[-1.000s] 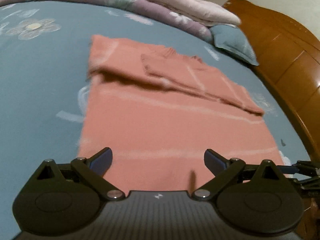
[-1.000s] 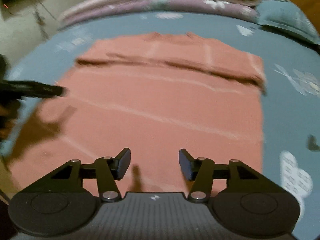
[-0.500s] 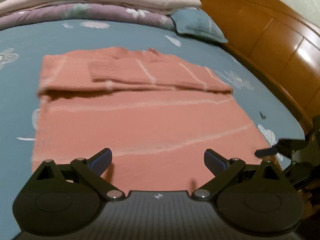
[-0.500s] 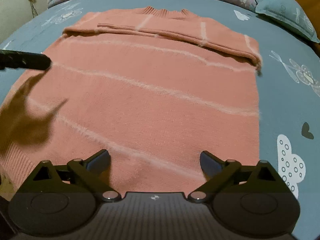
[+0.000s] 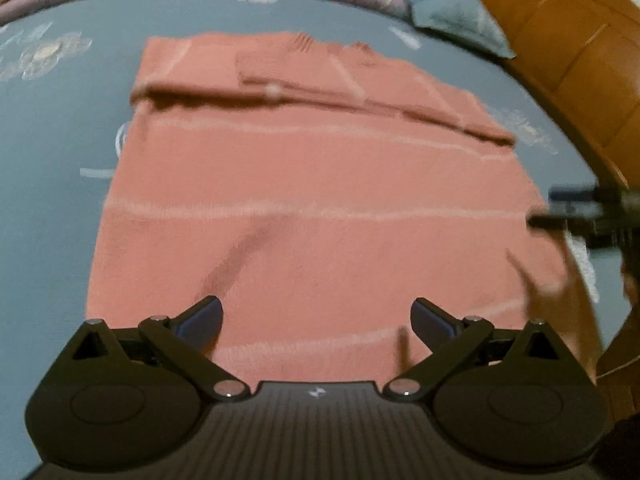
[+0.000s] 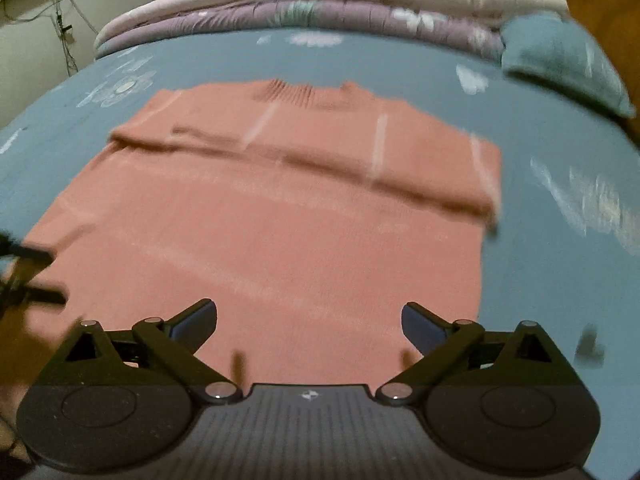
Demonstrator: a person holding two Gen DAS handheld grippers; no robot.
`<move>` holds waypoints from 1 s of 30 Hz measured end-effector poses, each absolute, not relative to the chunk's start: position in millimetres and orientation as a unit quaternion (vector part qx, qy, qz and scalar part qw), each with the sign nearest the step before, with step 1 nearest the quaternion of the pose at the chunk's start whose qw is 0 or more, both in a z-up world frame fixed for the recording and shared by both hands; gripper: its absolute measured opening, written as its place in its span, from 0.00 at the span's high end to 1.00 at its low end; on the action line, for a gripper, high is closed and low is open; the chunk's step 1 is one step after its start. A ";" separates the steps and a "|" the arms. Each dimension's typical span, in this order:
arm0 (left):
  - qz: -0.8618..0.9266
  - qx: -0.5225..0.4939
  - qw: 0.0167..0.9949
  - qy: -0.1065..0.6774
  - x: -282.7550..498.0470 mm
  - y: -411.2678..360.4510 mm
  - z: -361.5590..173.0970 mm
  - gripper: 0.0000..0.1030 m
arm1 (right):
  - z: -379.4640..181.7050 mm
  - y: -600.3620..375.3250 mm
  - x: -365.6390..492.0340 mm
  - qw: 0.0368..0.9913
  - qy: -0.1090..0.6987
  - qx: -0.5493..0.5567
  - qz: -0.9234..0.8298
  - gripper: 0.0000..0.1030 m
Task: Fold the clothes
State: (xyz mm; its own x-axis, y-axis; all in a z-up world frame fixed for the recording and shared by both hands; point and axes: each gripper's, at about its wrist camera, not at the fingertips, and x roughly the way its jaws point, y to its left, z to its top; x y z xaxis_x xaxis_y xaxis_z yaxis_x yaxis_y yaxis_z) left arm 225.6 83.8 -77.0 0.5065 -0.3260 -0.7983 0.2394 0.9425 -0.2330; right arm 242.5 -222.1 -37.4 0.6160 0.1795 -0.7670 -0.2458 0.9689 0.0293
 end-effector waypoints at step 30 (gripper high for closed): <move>-0.032 0.031 0.852 0.522 165.4 52.7 -77.3 0.01 | -83.8 -240.5 284.9 0.899 0.411 -0.040 0.144 0.00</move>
